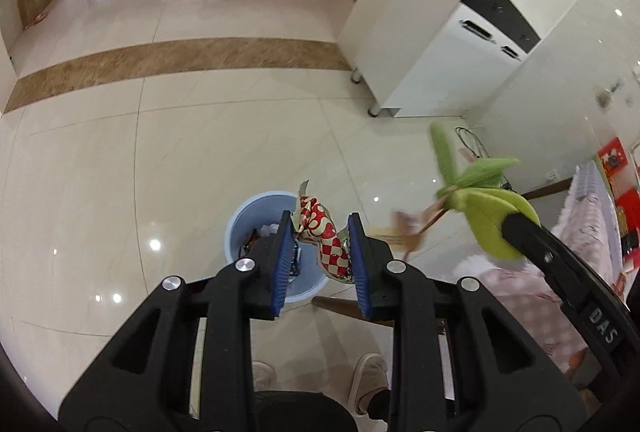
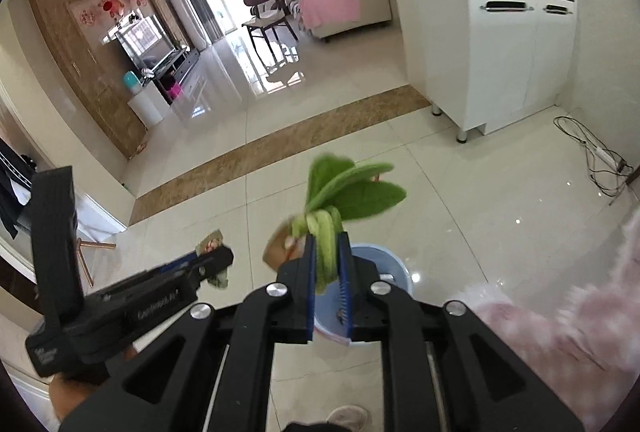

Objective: Collect trash
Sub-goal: 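Carry the wafer bar and green toy over the blue bin and open both tools, then move both open tools back to the remaining trash on the table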

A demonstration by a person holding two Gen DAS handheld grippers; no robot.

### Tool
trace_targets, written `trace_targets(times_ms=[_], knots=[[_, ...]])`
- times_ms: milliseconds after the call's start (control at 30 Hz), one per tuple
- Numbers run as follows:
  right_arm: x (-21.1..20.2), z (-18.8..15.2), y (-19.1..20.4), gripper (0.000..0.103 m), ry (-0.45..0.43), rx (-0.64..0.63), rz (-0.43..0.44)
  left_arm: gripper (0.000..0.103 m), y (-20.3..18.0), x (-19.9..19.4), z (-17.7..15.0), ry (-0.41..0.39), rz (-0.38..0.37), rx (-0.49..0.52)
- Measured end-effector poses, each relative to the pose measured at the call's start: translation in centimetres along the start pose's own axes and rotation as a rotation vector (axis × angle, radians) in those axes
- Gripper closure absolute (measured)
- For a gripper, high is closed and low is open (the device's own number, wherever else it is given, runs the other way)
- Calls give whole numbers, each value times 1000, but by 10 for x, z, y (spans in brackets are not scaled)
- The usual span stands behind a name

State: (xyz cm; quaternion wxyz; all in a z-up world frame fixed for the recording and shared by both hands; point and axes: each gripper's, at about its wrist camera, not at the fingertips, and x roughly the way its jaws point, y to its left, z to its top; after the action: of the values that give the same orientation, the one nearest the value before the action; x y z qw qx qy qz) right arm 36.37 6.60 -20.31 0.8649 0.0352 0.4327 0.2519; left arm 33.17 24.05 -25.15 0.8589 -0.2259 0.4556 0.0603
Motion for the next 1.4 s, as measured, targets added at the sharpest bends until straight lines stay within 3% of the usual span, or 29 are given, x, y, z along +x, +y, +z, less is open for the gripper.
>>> trace_targets(times_ms=[100, 300, 433, 600, 833, 900, 967, 1067, 1400], knots=[[25, 4, 7, 71, -6, -17, -11, 76, 8, 11, 3, 7, 13, -8], [58, -1, 5, 67, 33, 13, -15, 76, 11, 28, 5, 23, 35, 3], [49, -9, 3, 61, 16, 7, -65, 76, 8, 39, 2, 43, 41, 16], [31, -10, -2, 47, -49, -13, -127, 76, -2, 45, 1, 52, 38, 41], [17, -6, -13, 40, -134, -3, -161, 74, -15, 41, 7, 23, 35, 61], [10, -5, -17, 39, -163, 6, -166, 70, -17, 38, 10, 6, 39, 53], [3, -3, -21, 38, -180, 15, -170, 29, -16, 33, 13, -22, 39, 22], [-5, 0, -29, 38, -188, 31, -170, 28, -15, 28, 15, -37, 59, 6], [-56, -6, -36, 37, -233, 53, -194, 28, -42, -26, 7, -105, 19, 35]])
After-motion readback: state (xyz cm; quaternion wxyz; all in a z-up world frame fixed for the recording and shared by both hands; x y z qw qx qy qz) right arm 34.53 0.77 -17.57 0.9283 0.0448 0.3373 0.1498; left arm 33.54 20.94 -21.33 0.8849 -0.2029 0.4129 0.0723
